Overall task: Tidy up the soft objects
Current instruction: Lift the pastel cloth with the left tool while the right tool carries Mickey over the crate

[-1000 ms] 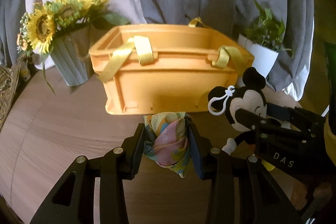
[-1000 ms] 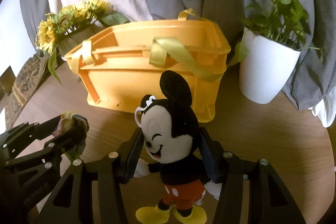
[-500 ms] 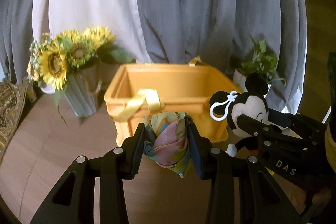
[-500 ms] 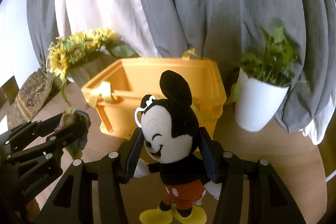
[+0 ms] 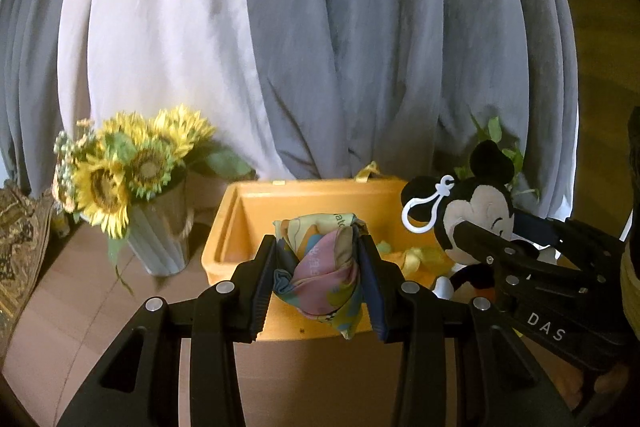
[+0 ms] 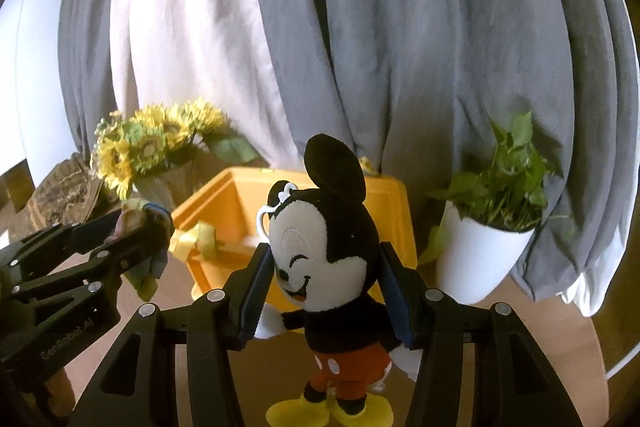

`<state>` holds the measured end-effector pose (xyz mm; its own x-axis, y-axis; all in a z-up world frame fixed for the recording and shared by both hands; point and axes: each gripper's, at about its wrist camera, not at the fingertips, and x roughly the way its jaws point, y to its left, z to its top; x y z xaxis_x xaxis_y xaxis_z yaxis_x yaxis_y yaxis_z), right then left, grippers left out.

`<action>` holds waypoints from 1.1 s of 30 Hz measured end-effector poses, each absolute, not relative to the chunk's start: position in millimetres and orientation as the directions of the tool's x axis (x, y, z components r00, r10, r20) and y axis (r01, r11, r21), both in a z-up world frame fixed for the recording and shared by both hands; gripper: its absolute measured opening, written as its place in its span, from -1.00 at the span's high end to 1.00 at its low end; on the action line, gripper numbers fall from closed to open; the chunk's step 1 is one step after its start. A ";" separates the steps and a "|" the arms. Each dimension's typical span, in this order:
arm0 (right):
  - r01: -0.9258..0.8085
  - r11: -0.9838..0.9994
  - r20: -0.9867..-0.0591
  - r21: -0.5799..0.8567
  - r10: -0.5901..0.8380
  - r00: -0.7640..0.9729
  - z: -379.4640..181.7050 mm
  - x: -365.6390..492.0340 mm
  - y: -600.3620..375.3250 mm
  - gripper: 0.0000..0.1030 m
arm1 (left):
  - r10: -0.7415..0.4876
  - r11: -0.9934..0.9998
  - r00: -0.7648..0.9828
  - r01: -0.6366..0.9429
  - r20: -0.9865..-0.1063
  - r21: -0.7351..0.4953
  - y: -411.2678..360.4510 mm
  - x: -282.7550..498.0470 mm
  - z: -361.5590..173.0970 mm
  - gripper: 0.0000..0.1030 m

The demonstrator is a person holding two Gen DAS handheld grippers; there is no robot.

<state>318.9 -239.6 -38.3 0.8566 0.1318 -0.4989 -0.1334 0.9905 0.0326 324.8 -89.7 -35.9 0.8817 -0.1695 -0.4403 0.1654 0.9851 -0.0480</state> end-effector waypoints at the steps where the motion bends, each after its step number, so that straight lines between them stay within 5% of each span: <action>1: -0.130 0.991 -0.491 0.033 0.129 0.861 -36.1 320.2 -240.0 -0.04 | -0.169 0.985 0.886 0.166 -0.432 -0.045 -90.0 326.3 -33.5 0.23; 16: -0.119 0.992 -0.389 0.045 0.127 0.912 -3.7 355.3 -247.7 -0.04 | -0.134 0.989 0.938 0.147 -0.321 0.017 -89.0 358.0 0.5 0.23; 33: -0.163 0.986 -0.380 -0.012 0.147 0.913 -10.7 424.8 -233.4 -0.04 | -0.088 0.993 0.928 0.112 -0.361 0.046 -77.8 422.3 -19.3 0.23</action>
<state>424.8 -233.4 -10.7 0.9134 0.1466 -0.3796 -0.1634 0.9865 -0.0122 422.3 -77.8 -19.3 0.9283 -0.0885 -0.3613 0.1125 0.9926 0.0460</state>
